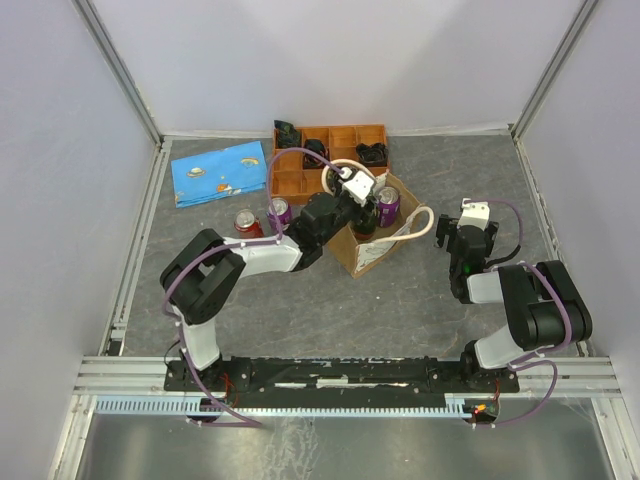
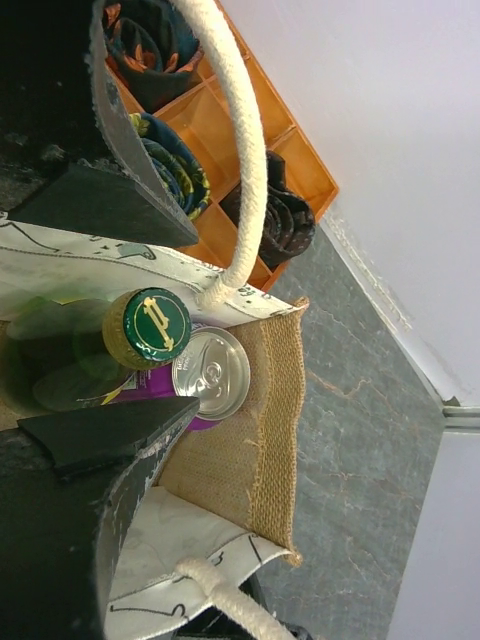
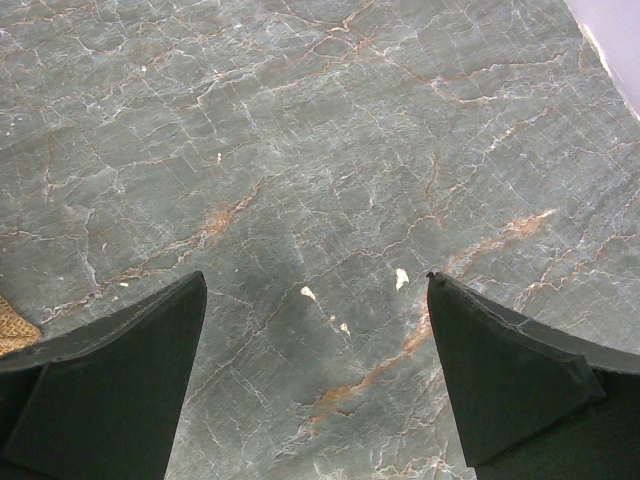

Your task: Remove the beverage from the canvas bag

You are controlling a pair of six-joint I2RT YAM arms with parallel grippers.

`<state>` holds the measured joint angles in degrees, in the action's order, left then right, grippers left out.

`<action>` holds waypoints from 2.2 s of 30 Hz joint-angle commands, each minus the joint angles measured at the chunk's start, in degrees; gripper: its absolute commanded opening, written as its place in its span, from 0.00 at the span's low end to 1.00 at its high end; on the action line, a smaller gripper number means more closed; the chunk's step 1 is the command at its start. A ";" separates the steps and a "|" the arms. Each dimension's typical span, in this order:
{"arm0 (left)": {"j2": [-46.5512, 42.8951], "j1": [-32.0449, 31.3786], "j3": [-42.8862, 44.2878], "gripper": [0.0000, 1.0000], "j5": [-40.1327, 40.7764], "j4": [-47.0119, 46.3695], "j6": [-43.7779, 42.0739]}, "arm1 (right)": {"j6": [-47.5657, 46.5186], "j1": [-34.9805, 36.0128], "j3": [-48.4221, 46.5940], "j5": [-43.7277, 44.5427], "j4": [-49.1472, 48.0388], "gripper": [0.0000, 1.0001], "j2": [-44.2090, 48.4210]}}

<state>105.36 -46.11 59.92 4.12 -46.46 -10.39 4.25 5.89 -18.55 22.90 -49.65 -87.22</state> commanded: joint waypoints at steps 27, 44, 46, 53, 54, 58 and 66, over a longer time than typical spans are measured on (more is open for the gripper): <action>-6.91 -0.07 11.48 0.03 -1.55 -3.39 -4.64 | 0.32 -0.11 -1.49 -0.31 -1.85 0.99 0.51; -21.35 -0.11 18.54 0.03 2.85 7.34 -5.31 | 0.31 -0.10 -1.49 -0.31 -1.90 0.99 0.55; -24.45 -0.06 18.19 0.03 5.13 11.64 -4.99 | 0.32 -0.14 -1.49 -0.31 -1.86 0.99 0.56; -36.92 -0.16 13.06 0.03 13.89 23.92 -4.46 | 0.31 -0.16 -1.49 -0.31 -1.90 0.99 0.56; -38.97 -0.15 11.05 0.03 15.38 24.69 -4.60 | 0.32 -0.12 -1.49 -0.31 -1.86 0.99 0.54; -46.84 -0.13 5.14 0.03 20.91 27.59 -5.23 | 0.26 -0.09 -1.49 -0.31 -1.88 0.99 0.55; -57.82 -0.15 -11.20 0.03 30.84 23.75 -7.10 | 0.30 -0.09 -1.52 -0.31 -1.87 0.99 0.51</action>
<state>52.27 -46.33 53.82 28.69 -12.47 -14.52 4.25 5.89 -18.55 22.90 -49.67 -87.22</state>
